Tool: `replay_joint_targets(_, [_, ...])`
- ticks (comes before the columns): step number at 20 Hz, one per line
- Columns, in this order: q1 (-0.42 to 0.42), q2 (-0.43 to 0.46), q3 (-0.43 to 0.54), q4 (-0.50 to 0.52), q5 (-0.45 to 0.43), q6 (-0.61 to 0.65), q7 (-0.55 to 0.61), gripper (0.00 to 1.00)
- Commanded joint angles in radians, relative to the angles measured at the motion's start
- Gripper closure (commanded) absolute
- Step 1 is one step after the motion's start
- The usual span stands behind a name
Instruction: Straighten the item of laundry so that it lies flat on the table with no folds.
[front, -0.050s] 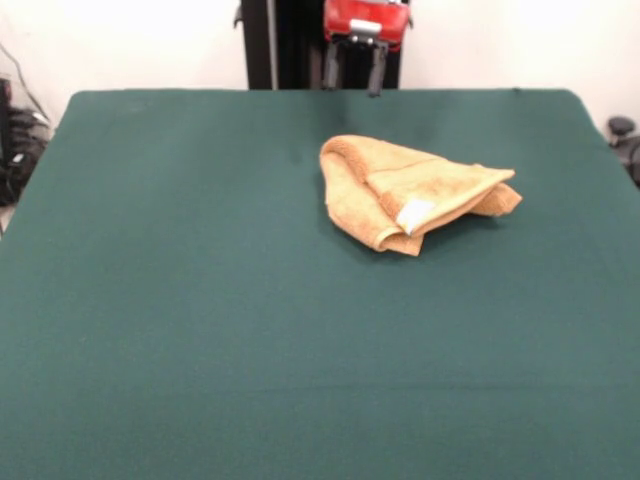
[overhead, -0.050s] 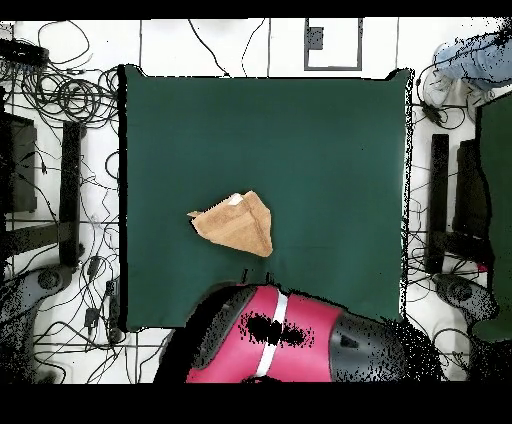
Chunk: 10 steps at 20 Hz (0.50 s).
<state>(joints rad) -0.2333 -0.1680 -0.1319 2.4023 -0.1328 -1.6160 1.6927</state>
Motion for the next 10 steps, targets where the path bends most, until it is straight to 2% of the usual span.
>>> replay_joint_targets(1, [-0.015, 0.028, 0.090, -0.135, 0.030, -0.010, 0.294, 0.00])
replay_joint_targets(3, [-0.021, 0.034, 0.096, -0.138, 0.019, -0.029, 0.300, 0.00])
replay_joint_targets(5, [-0.018, 0.041, 0.096, -0.143, 0.005, 0.019, 0.290, 0.00])
replay_joint_targets(7, [-0.004, 0.035, 0.086, -0.162, -0.038, 0.133, 0.240, 0.00])
replay_joint_targets(10, [0.006, 0.010, 0.072, -0.183, -0.080, 0.212, 0.195, 0.00])
